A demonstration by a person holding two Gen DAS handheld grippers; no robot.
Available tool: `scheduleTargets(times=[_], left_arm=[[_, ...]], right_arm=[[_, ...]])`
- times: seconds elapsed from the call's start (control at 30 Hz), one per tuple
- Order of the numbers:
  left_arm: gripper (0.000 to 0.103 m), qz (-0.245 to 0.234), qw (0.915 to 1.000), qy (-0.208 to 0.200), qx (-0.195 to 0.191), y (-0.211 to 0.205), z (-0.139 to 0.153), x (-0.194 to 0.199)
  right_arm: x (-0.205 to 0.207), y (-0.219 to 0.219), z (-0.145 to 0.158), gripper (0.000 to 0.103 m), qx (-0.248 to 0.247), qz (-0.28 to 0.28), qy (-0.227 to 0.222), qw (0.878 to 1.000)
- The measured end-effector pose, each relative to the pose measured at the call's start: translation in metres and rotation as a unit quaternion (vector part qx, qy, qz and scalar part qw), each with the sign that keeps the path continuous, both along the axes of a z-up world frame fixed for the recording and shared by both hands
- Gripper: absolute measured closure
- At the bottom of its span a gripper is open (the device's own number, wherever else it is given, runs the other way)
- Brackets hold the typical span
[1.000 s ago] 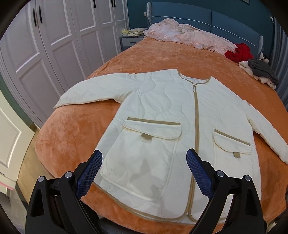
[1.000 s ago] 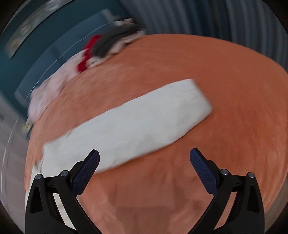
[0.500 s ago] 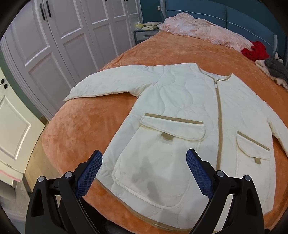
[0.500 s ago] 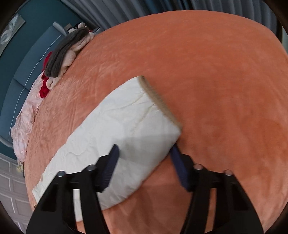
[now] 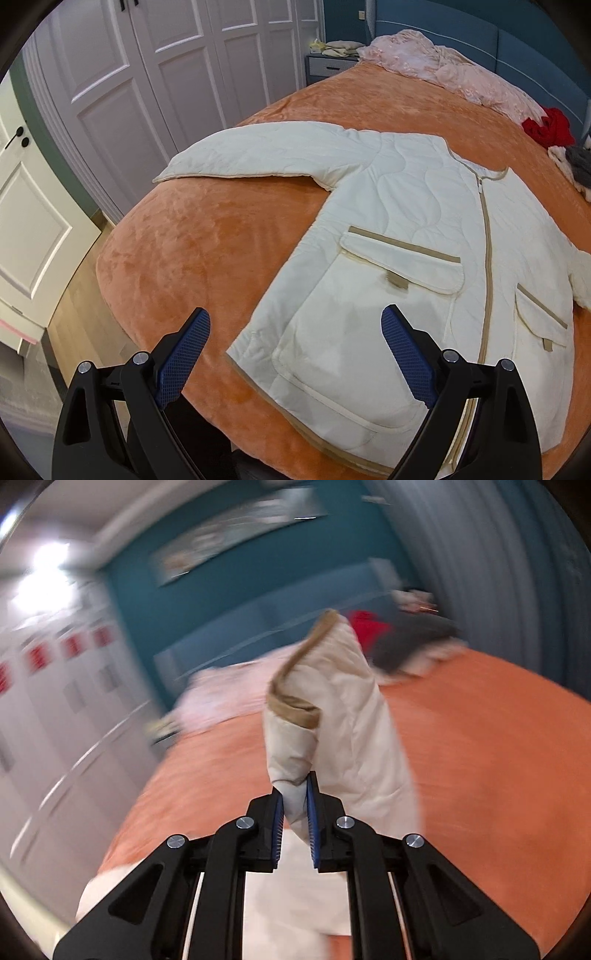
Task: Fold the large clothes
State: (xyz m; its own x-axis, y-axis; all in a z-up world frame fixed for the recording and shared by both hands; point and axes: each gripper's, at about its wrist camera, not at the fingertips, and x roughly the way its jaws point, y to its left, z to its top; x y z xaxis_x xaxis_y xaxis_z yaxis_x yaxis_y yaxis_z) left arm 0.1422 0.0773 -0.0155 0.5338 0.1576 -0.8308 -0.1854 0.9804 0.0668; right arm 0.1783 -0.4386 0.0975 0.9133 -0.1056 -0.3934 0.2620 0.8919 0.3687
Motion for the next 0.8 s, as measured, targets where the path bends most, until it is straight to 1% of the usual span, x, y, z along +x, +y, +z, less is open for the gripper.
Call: scheduleTargets(times=[0.03,0.1,0.2,0.23,0.33,0.37,0.43,0.5,0.57,0.6,0.67,0.7,0.73,0.8], left_arm=[[0.012,0.001,1.0,-0.002,-0.003,0.004,0.0,0.0],[0.012,0.005,0.9999,-0.008,-0.004,0.013,0.002,-0.002],[0.012,0.008,0.9999,-0.013,-0.003,0.026,0.003,-0.004],[0.012,0.008,0.9999,-0.014,-0.005,0.03,0.003,-0.004],[0.012,0.009,0.9997,-0.018,-0.016,0.043,0.003,-0.001],[0.012,0.008,0.9996,-0.017,-0.02,0.046,0.002,0.0],[0.012,0.007,0.9995,-0.016,-0.026,0.051,0.0,0.003],[0.012,0.003,0.9992,-0.012,-0.038,0.055,-0.003,0.008],[0.012,-0.001,0.9984,-0.009,-0.056,0.057,-0.005,0.014],[0.013,-0.004,0.9975,-0.006,-0.071,0.057,-0.006,0.019],[0.013,-0.007,0.9948,-0.004,-0.102,0.056,-0.006,0.029],[0.013,-0.01,0.9932,-0.004,-0.116,0.056,-0.006,0.033],[0.013,-0.012,0.9906,-0.003,-0.136,0.053,-0.006,0.041],[0.013,-0.021,0.9842,-0.005,-0.175,0.044,-0.007,0.059]], right_arm=[[0.013,0.029,0.007,0.092,-0.009,0.033,-0.004,0.999],[0.037,0.078,0.011,0.092,-0.019,0.089,-0.004,0.996],[0.069,0.154,0.0,0.092,-0.05,0.156,0.016,0.986],[0.076,0.17,-0.004,0.092,-0.054,0.169,0.023,0.984],[0.102,0.232,-0.037,0.092,-0.055,0.225,0.061,0.971],[0.107,0.245,-0.045,0.092,-0.055,0.236,0.071,0.968],[0.115,0.279,-0.072,0.09,-0.057,0.267,0.102,0.957],[0.109,0.311,-0.096,0.078,-0.073,0.28,0.129,0.949],[0.111,0.33,-0.116,0.054,-0.077,0.297,0.147,0.94],[0.106,0.339,-0.124,0.051,-0.075,0.307,0.152,0.937],[0.09,0.343,-0.133,0.045,-0.064,0.316,0.155,0.934],[0.088,0.338,-0.135,0.043,-0.059,0.316,0.155,0.934],[0.079,0.331,-0.136,0.04,-0.051,0.309,0.154,0.937],[0.07,0.311,-0.139,0.038,-0.039,0.286,0.153,0.945]])
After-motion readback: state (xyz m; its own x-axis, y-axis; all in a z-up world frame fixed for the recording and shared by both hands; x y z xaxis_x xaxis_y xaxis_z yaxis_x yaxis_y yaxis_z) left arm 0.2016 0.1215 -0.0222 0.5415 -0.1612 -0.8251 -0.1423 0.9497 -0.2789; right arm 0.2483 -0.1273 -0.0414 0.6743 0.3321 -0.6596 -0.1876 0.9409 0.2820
